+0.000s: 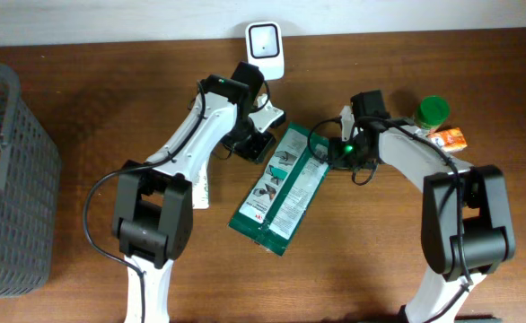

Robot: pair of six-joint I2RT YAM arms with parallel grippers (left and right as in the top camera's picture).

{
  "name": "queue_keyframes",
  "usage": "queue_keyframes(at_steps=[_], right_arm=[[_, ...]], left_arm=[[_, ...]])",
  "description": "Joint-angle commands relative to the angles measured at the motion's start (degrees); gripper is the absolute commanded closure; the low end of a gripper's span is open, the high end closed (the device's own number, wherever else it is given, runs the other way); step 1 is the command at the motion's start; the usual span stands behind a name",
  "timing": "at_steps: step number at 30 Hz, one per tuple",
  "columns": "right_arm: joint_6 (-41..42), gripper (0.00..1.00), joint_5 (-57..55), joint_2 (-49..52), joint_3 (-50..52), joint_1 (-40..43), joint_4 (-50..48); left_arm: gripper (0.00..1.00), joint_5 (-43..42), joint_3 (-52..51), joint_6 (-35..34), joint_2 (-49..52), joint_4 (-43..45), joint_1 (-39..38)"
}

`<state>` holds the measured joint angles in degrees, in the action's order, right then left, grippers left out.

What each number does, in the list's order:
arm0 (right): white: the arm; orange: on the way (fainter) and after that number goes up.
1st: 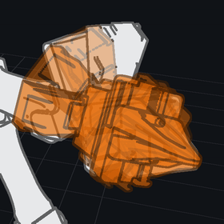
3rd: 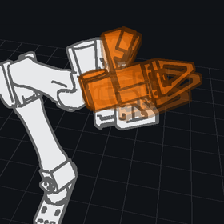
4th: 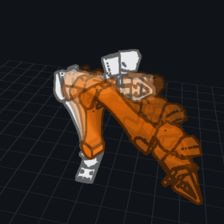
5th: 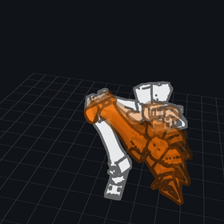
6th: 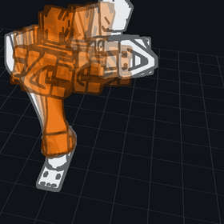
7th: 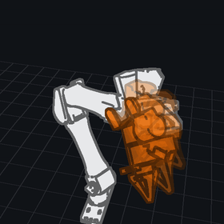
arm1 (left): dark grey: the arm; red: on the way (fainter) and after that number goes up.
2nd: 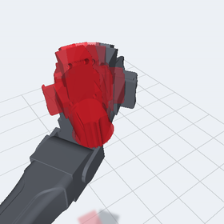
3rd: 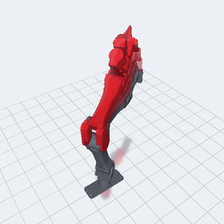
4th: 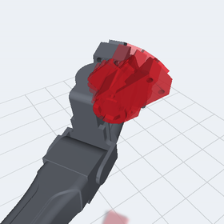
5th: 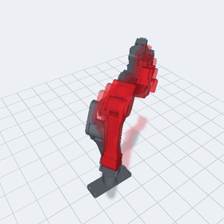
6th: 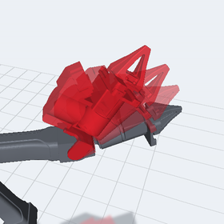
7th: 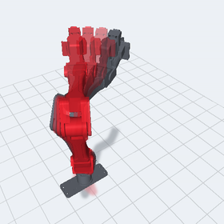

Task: Scan the item barcode

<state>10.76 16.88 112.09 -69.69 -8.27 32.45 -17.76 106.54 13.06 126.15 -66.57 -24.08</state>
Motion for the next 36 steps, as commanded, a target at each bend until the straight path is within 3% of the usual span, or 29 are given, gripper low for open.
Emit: queue_keyframes(at_steps=[1, 6, 12, 18, 23, 29, 32, 34, 36], right_arm=[[0.0, 0.9, 4.3, 0.7, -1.5, -0.3, -0.5], [2.4, 0.9, 7.6, 0.7, -1.8, -0.4, -1.7], [11.0, 0.91, 12.0, 0.9, -1.8, -1.1, -5.5], [11.6, 0.91, 11.9, 0.9, -1.9, -1.6, -6.8], [8.0, 0.92, 14.6, -2.6, -5.7, 3.0, 3.4], [6.6, 0.73, 13.8, -8.7, -8.3, 7.7, 19.4], [7.8, 0.68, 8.9, -8.0, -7.5, 6.8, 20.3], [12.0, 0.75, 5.0, -6.7, -6.8, 4.9, 17.9], [19.5, 0.93, -0.7, -5.2, -6.6, 1.6, 15.9]], left_arm=[[1.0, 0.2, -0.6, 0.3, 1.0, -0.1, 0.3], [1.0, 0.2, -0.6, 0.3, 1.0, -0.1, 0.3], [1.0, 0.2, -0.6, 0.3, 1.0, -0.1, 0.3], [1.0, 0.2, -0.6, 0.3, 1.0, -0.1, 0.3], [1.0, 0.2, -0.6, 0.3, 1.0, 0.0, 0.3], [1.0, 0.2, -0.6, 0.3, 1.0, 0.9, 0.3], [1.0, 0.2, -0.6, 1.6, 1.1, 2.1, 0.3], [1.0, 0.3, -0.6, 3.9, 1.2, 2.5, 0.4], [1.0, 2.9, -0.6, 4.6, 1.2, 2.8, 0.7]])
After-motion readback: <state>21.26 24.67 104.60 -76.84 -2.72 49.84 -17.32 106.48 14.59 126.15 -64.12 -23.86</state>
